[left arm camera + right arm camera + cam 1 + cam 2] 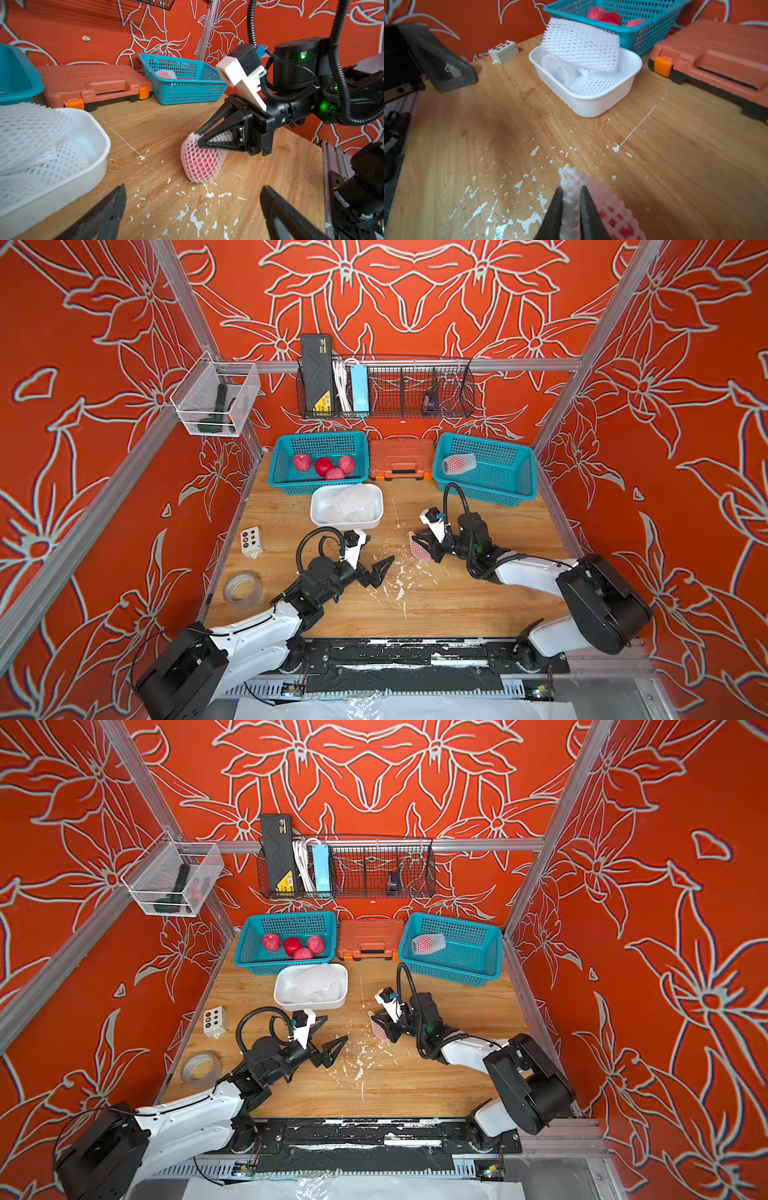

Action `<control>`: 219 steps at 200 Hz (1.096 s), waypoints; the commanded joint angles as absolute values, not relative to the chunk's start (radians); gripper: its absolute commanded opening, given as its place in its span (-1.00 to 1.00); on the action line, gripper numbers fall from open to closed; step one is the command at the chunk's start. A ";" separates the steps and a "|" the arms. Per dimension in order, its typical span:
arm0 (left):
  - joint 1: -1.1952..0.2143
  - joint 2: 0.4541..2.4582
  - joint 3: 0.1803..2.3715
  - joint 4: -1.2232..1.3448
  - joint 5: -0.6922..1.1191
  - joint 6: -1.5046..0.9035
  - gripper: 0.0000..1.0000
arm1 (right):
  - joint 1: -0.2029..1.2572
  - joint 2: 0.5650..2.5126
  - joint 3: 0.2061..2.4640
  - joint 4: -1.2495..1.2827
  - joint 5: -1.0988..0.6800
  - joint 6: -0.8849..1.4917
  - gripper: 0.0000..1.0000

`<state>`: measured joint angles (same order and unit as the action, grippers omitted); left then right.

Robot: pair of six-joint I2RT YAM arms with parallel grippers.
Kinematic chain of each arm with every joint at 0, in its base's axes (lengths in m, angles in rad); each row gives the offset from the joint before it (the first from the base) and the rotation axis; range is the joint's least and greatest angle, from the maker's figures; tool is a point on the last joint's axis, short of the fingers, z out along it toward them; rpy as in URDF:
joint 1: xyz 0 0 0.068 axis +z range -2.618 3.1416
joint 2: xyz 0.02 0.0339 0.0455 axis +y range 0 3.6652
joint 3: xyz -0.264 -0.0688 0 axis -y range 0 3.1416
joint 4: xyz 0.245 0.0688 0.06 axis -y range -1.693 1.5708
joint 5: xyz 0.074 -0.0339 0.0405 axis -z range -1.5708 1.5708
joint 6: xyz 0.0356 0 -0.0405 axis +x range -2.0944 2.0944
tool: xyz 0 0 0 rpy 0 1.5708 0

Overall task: Remove foam nets from apples
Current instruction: Remove the foam net from the apple.

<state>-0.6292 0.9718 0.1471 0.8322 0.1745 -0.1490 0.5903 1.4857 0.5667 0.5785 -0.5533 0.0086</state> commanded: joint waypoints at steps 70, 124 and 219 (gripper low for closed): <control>-0.628 0.946 0.135 0.834 0.066 -0.119 0.96 | 0.605 1.502 0.673 0.580 -0.659 0.026 -1.00; -0.628 0.969 0.143 0.833 -0.022 -0.134 0.96 | 0.663 1.644 0.861 0.449 -0.380 0.112 -1.00; -0.620 0.954 0.147 0.813 -0.092 -0.148 0.96 | 0.710 1.604 0.885 0.419 -0.292 0.228 -1.00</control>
